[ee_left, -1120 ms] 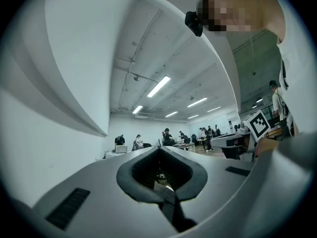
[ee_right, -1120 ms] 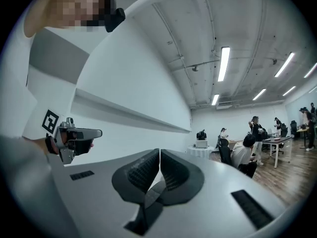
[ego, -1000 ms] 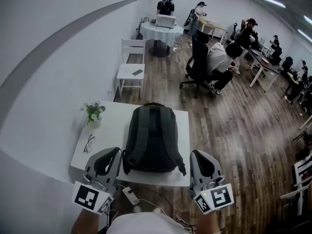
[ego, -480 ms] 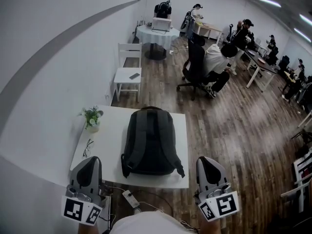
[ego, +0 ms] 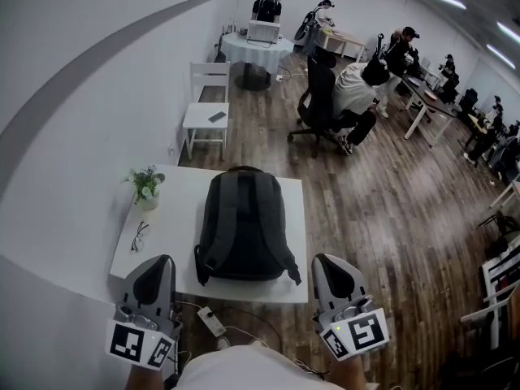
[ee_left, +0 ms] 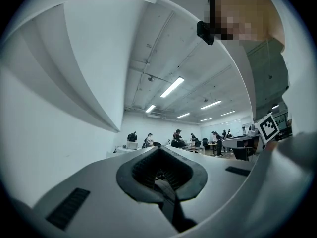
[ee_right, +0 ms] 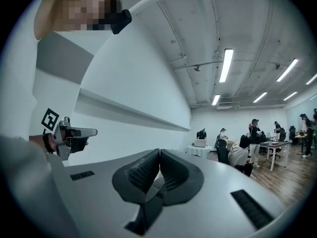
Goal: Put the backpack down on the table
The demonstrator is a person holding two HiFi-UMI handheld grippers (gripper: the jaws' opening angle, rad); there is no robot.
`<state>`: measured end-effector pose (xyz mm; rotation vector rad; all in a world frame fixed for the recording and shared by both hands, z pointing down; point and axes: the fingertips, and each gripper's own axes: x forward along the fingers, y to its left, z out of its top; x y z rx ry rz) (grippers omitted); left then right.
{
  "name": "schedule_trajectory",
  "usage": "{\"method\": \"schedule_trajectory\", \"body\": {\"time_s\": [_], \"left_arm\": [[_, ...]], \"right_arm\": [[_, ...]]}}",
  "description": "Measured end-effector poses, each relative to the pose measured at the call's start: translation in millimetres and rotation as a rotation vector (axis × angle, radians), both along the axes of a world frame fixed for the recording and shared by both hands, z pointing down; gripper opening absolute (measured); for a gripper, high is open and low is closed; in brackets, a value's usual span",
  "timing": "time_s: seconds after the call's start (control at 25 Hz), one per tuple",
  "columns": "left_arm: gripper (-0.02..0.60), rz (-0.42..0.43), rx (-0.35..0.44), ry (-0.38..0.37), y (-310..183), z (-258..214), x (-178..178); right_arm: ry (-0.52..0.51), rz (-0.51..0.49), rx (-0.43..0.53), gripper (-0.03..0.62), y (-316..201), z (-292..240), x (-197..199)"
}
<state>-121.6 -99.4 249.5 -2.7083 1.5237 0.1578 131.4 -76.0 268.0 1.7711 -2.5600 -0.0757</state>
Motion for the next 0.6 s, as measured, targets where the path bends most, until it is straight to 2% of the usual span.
{"method": "schedule_trajectory", "body": {"time_s": [0.36, 0.6], "left_arm": [[0.018, 0.009, 0.014, 0.004, 3.5, -7.9, 0.3], [0.018, -0.002, -0.006, 0.013, 6.8, -5.1, -5.7]], "right_arm": [[-0.004, -0.045, -0.016, 0.038, 5.1, 2.6, -15.5], [-0.01, -0.042, -0.007, 0.038, 7.5, -0.7, -16.8]]}}
